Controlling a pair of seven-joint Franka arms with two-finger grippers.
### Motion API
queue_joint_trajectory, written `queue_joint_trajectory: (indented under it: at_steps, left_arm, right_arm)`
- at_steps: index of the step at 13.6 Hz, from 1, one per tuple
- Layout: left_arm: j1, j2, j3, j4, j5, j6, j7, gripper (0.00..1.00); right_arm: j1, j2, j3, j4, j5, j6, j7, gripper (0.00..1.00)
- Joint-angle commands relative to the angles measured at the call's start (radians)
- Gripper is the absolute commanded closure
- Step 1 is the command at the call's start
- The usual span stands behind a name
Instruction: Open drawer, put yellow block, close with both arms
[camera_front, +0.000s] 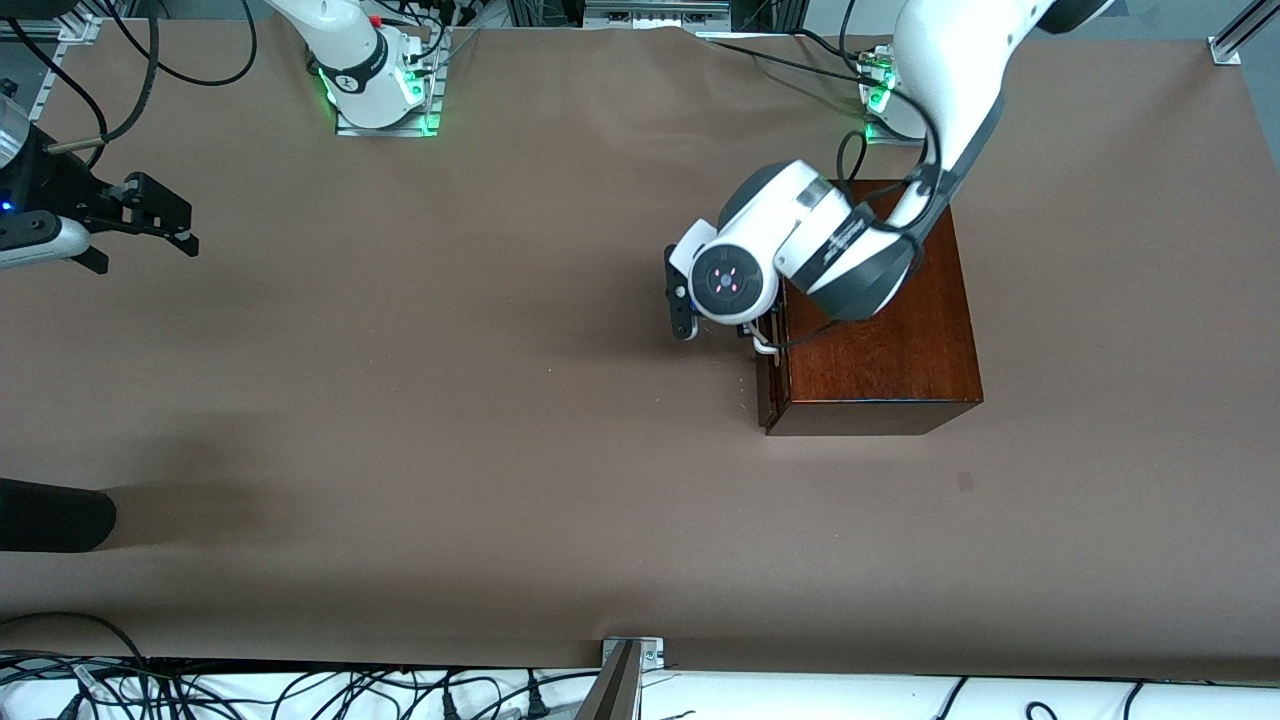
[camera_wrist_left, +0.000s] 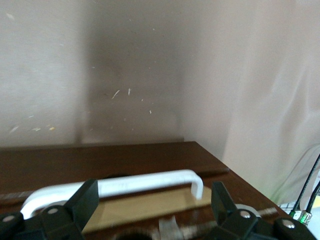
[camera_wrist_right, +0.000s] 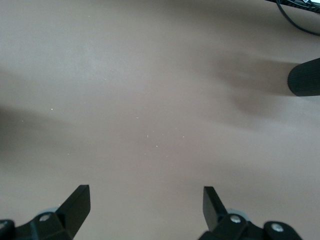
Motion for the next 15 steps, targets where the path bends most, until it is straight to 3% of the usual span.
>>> queue_joint_trajectory:
  at_steps: [1,4,7,11,13,15]
  left_arm:
    - [0.060,-0.134,-0.010,-0.018,0.013,-0.021,0.028,0.00]
    - [0.161,-0.224,-0.008,0.025,0.013,-0.080,0.111,0.00]
    - [0.287,-0.224,-0.002,0.157,0.027,-0.174,0.153,0.00]
    - [0.414,-0.225,0.012,0.188,0.021,-0.178,0.150,0.00]
    - [0.418,-0.263,0.076,0.174,0.013,-0.173,0.133,0.00]
    - [0.372,-0.352,0.172,0.084,0.012,-0.088,0.096,0.00]
  right_arm:
    - [-0.001,0.006,0.003,0.021,0.007,-0.012,0.007,0.00]
    - [-0.001,0.006,0.000,0.020,0.007,-0.018,0.010,0.00]
    - [-0.002,0.007,-0.002,0.020,0.009,-0.013,0.005,0.00]
    - [-0.001,0.003,0.002,0.020,0.007,-0.021,0.013,0.00]
    - [0.004,0.001,0.005,0.020,0.007,-0.029,0.015,0.00]
    - [0.008,-0.002,0.012,0.018,0.007,-0.030,0.013,0.00]
